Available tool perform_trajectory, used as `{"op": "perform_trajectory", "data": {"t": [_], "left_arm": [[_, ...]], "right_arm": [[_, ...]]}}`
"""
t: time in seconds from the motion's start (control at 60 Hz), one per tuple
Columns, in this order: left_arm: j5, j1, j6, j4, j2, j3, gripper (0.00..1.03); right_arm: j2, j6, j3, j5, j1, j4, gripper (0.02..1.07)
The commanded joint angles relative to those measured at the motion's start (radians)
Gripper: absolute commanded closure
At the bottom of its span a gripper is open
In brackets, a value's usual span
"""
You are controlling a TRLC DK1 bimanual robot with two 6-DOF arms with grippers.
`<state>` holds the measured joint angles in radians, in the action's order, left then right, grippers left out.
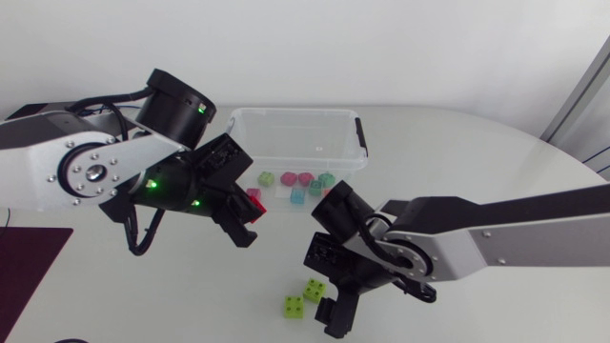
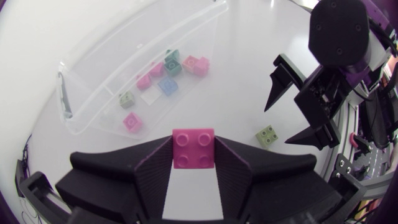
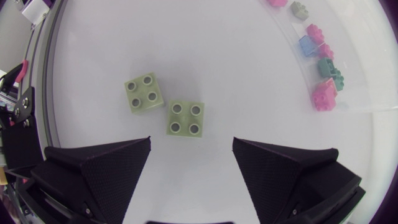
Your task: Pick up the duplo bricks and place them in the container
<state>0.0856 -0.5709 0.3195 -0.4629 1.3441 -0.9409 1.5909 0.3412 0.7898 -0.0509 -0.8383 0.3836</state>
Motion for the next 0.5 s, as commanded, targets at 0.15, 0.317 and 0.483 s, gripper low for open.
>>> {"op": "perform_trajectory", "data": {"t": [0.15,0.317,0.483], "left_arm": [[0.036,0.039,0.013,0.066,-0.01,-0.061,0.79],[0.036,0.04,0.012,0.081,0.001,-0.068,0.79],[0.036,0.054,0.015,0.098,0.007,-0.075,0.78]], "right_arm": [[0.107,-0.05,0.131,0.031,-0.033,0.123,0.16],[0.188,-0.048,0.22,0.031,-0.033,0.198,0.3],[0.277,-0.041,0.275,0.046,-0.031,0.225,0.47]]}}
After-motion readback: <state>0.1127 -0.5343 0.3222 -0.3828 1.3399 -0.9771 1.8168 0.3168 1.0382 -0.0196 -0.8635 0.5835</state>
